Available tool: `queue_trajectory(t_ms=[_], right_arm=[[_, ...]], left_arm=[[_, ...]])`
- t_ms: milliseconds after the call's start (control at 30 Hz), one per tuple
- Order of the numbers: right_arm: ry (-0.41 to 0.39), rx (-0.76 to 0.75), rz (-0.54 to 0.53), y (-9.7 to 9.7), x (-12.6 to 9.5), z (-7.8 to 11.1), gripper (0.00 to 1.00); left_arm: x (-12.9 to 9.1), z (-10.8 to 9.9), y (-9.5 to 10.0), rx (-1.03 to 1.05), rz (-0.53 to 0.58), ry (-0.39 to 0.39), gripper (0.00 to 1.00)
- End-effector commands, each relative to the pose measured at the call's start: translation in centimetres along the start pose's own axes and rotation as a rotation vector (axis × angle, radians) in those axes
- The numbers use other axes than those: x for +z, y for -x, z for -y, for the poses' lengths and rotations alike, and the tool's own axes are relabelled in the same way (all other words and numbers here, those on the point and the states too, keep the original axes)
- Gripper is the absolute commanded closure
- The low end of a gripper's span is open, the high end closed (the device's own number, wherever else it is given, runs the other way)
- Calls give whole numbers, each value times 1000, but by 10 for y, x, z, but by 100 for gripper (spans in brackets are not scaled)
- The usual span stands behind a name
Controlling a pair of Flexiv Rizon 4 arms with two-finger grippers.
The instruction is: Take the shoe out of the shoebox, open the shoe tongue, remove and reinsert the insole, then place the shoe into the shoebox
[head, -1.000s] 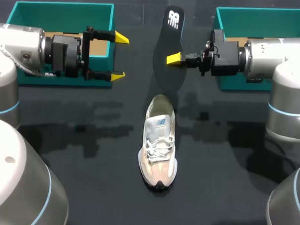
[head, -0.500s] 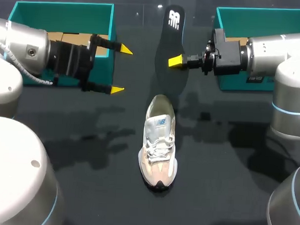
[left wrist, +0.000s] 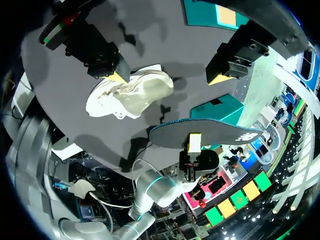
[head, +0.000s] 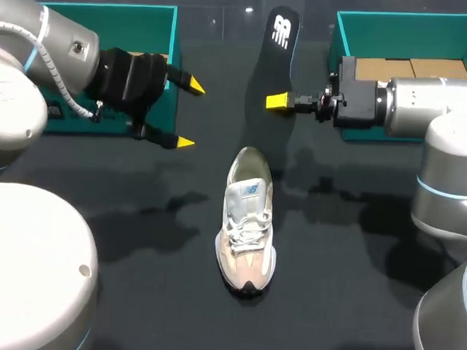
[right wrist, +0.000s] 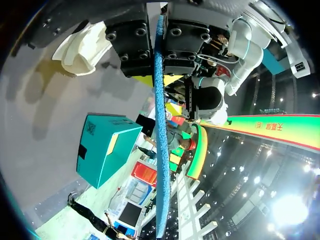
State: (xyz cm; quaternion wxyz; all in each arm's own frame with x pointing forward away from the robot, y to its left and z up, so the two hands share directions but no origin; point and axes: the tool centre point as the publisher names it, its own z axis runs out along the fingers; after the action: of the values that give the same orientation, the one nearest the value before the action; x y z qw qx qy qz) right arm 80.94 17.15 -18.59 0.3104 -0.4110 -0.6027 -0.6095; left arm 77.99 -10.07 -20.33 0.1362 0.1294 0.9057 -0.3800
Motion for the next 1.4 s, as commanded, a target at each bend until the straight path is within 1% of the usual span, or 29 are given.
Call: queue_trajectory(t_ms=[33, 67, 433, 467, 500, 567, 633, 667, 867, 1033, 1400], right_arm=[[43, -16, 5, 8, 7, 5, 100], [43, -16, 5, 8, 7, 5, 100], [43, -16, 5, 8, 7, 5, 100], [43, -16, 5, 8, 7, 5, 100], [43, -16, 5, 8, 7, 5, 100], [43, -47, -29, 14, 9, 7, 100], [52, -84, -38, 21, 11, 9, 100], [53, -89, -52, 25, 11, 9, 100], [38, -152, -58, 42, 19, 12, 100], [34, -185, -40, 54, 24, 14, 100], [34, -185, -40, 54, 24, 14, 100]], left_arm=[[18, -9, -5, -76, -175, 159, 0], [25, -14, -10, -22, -210, 209, 0], [25, -14, -10, -22, -210, 209, 0], [30, -15, -11, -29, -219, 200, 0], [34, -19, -12, -54, -197, 217, 0], [43, -27, -16, -82, -185, 224, 0], [49, -33, -21, -104, -171, 202, 0], [52, -36, -24, -109, -155, 210, 0], [67, -52, -37, -132, -127, 213, 0], [73, -67, -45, -155, -102, 206, 0], [73, -67, -45, -155, -102, 206, 0]])
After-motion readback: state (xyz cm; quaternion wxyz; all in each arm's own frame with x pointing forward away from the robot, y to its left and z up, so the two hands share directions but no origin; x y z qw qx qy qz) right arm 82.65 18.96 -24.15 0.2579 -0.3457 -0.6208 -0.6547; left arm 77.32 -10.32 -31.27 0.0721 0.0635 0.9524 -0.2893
